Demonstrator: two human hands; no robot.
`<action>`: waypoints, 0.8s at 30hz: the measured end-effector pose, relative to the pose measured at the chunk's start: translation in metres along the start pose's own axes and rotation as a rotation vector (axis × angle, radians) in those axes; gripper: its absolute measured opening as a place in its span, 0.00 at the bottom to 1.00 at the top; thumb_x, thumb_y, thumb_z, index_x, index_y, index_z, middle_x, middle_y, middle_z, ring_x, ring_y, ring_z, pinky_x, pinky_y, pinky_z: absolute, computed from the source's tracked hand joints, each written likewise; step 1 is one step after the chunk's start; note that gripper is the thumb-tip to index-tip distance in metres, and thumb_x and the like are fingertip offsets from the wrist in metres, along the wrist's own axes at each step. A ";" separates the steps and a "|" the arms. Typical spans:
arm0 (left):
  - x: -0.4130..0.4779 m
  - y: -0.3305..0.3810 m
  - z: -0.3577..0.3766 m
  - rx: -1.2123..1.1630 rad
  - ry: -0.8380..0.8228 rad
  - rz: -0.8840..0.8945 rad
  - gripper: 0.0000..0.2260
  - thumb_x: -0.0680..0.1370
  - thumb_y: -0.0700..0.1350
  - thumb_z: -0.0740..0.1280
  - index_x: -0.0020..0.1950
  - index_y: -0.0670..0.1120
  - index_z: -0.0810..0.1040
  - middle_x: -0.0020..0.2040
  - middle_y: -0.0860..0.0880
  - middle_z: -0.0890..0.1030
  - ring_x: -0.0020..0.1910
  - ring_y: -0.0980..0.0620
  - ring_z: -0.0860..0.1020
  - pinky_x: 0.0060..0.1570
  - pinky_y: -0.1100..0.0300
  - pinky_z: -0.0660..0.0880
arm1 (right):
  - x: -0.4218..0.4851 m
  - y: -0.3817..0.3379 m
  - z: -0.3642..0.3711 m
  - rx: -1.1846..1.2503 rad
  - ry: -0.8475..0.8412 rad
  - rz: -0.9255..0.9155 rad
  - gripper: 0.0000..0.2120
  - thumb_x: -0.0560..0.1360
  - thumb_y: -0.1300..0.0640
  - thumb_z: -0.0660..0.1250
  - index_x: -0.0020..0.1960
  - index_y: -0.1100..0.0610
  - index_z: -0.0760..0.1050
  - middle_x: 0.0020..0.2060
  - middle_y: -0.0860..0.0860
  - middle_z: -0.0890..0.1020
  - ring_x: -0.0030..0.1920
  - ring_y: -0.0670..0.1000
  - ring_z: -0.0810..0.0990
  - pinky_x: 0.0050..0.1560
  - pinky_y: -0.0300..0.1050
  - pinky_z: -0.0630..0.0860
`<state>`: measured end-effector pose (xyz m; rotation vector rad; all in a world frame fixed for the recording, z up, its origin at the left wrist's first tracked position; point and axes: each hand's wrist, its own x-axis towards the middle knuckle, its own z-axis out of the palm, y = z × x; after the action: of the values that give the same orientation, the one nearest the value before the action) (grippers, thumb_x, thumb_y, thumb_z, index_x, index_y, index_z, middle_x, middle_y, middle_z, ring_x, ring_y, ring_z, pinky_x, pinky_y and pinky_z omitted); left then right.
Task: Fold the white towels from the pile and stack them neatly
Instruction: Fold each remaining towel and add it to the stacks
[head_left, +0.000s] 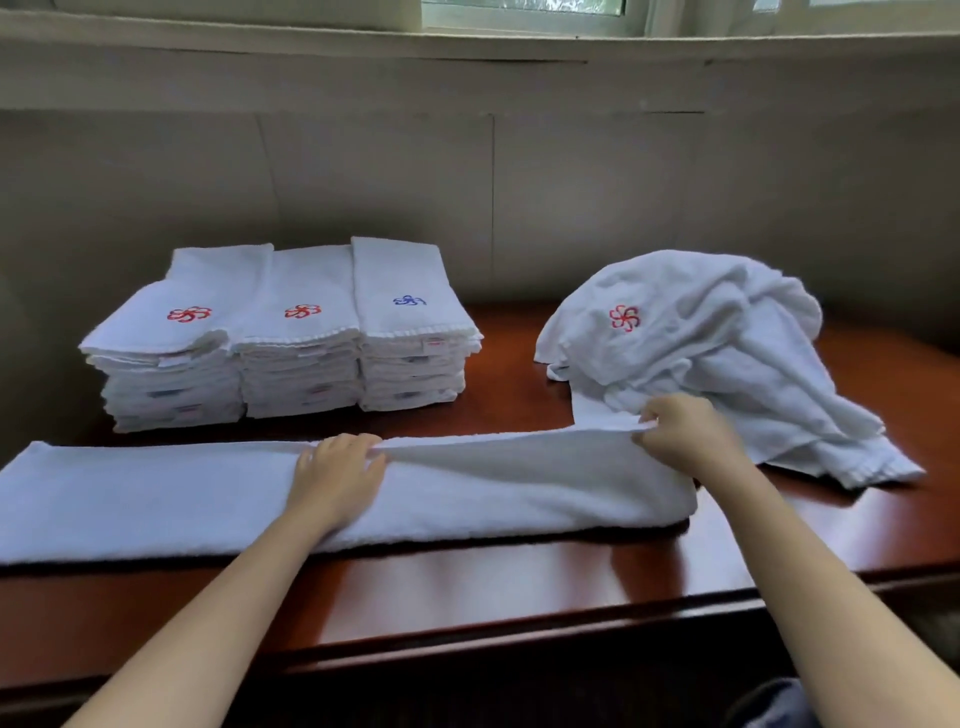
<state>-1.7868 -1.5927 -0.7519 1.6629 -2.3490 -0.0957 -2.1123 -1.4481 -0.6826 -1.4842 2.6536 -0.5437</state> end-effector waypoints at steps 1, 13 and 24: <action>0.001 0.001 0.000 0.005 0.008 -0.002 0.17 0.81 0.53 0.55 0.68 0.53 0.71 0.66 0.49 0.74 0.67 0.48 0.68 0.67 0.52 0.62 | 0.002 0.007 0.005 0.132 0.029 0.051 0.07 0.72 0.59 0.65 0.38 0.62 0.75 0.38 0.57 0.78 0.46 0.59 0.78 0.41 0.48 0.72; -0.002 0.002 -0.004 -0.072 0.004 0.013 0.15 0.81 0.50 0.56 0.67 0.51 0.71 0.64 0.46 0.74 0.63 0.45 0.71 0.61 0.51 0.67 | 0.011 -0.004 0.050 0.030 0.057 0.155 0.17 0.76 0.60 0.61 0.62 0.61 0.61 0.59 0.61 0.73 0.60 0.63 0.72 0.49 0.53 0.71; -0.007 -0.025 -0.011 0.017 -0.194 -0.254 0.29 0.81 0.63 0.45 0.79 0.52 0.50 0.79 0.48 0.47 0.78 0.48 0.46 0.73 0.43 0.45 | -0.006 -0.099 0.105 -0.139 -0.271 -0.417 0.24 0.81 0.43 0.49 0.72 0.53 0.62 0.72 0.53 0.64 0.74 0.56 0.59 0.70 0.57 0.56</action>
<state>-1.7589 -1.5934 -0.7476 2.0368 -2.2610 -0.2989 -2.0060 -1.5194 -0.7492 -2.0045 2.2245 -0.1568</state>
